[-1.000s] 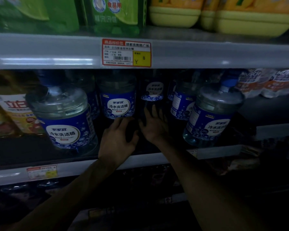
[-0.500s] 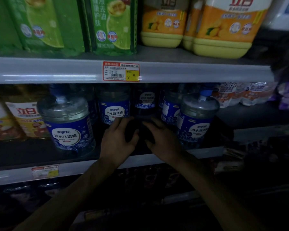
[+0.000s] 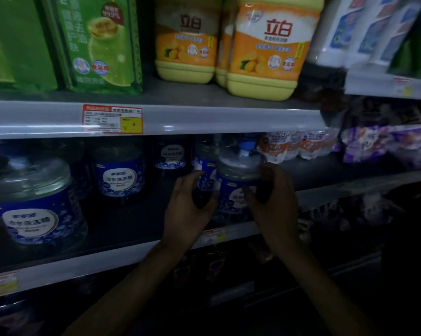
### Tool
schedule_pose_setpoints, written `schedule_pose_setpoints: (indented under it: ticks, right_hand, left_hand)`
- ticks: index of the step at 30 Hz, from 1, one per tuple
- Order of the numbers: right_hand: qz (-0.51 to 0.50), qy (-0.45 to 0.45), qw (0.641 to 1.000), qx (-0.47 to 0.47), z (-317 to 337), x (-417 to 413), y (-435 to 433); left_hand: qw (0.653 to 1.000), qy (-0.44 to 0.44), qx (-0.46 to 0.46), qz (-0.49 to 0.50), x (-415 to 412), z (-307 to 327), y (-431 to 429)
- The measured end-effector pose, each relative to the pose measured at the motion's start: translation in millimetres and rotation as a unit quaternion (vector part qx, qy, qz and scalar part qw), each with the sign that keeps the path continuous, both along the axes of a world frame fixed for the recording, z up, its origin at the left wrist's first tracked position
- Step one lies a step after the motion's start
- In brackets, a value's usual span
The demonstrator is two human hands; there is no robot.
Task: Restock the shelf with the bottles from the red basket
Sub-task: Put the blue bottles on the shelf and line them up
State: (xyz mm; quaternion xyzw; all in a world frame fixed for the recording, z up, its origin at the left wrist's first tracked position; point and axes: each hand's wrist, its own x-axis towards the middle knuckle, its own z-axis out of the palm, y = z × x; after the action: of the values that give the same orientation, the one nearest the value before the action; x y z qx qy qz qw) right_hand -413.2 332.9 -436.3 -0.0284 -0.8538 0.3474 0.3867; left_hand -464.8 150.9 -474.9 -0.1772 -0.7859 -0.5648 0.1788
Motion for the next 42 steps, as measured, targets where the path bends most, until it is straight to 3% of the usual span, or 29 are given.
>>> schedule_pose_setpoints:
  ticks: [5, 11, 14, 20, 26, 33, 42]
  right_hand:
    - [0.048, -0.069, 0.989, -0.118, -13, -8, 18]
    - [0.095, -0.178, 0.966, -0.158, -33, -24, 32]
    - [0.126, -0.224, 0.948, -0.189, -40, -32, 34]
    - [0.192, -0.213, 0.934, -0.213, -33, -42, 35]
    - [0.176, -0.164, 0.944, -0.227, -44, -37, 25]
    - [0.168, -0.099, 0.957, -0.216, -49, -21, -24]
    - [0.192, -0.104, 0.960, -0.175, -49, -46, -87]
  left_hand:
    - [0.998, -0.029, 0.036, -0.032, -7, -7, 36]
    - [0.997, -0.037, 0.058, -0.019, -16, -14, 48]
    - [0.995, -0.056, 0.061, -0.062, -24, -15, 49]
    - [0.979, -0.131, 0.083, -0.133, -33, -14, 45]
    - [0.980, -0.116, 0.085, -0.141, -22, -7, 35]
    - [0.994, -0.052, 0.050, -0.084, -1, -12, -8]
    - [0.997, -0.049, 0.046, -0.024, -9, -11, -74]
